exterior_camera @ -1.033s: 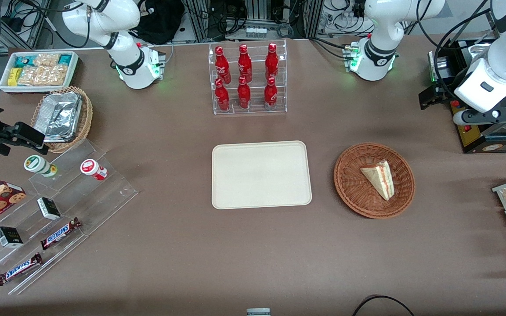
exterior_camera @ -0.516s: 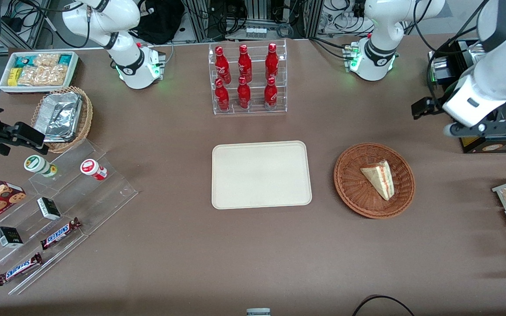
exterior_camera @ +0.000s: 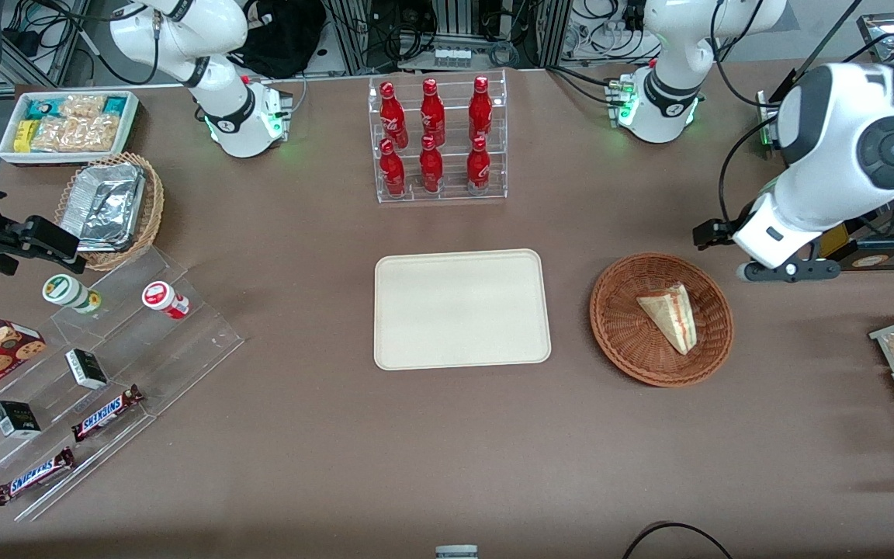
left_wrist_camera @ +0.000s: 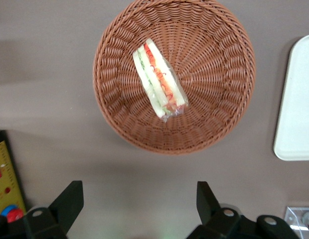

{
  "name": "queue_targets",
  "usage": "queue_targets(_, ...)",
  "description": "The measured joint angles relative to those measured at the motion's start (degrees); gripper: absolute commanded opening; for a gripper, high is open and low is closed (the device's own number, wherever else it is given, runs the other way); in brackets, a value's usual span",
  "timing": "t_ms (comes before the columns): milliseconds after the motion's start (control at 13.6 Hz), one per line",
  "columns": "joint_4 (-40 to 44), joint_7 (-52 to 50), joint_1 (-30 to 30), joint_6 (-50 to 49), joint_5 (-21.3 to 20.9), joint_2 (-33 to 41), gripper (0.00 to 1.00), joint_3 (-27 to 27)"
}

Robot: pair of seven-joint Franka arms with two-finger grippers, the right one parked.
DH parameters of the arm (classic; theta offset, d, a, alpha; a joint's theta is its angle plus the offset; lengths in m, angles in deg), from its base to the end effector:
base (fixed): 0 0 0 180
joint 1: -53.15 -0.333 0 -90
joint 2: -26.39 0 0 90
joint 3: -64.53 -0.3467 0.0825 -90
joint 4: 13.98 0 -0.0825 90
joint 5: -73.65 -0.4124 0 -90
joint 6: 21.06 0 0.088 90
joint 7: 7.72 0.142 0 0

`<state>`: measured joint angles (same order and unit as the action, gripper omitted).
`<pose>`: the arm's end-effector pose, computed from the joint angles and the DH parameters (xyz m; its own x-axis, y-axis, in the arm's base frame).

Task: Place sandwich from basket to tray
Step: 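Move the left gripper over the wicker basket above the wrapped sandwich, then lower the left gripper and close it on the wrapped sandwich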

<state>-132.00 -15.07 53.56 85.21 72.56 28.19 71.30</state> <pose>0.5361 -0.0657 0.4188 0.9856 0.0001 -0.1690 -0.0072 -0.9991 -0.0427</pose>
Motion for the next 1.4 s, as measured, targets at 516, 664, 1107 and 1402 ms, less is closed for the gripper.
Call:
queue_targets(516, -9.5, -5.2, 0.2, 15.9, 0.1, -3.0, 1.00, 0.0)
queue_targets(664, -9.5, -10.8, 0.9, 18.4, 0.1, -4.8, 1.00, 0.2)
queue_targets(1107, -9.9, -29.9, 2.0, 24.3, 0.1, -8.6, 1.00, 0.4)
queue_targets(1402, -10.2, -36.9, 2.0, 28.2, 0.1, -10.9, 1.00, 0.4)
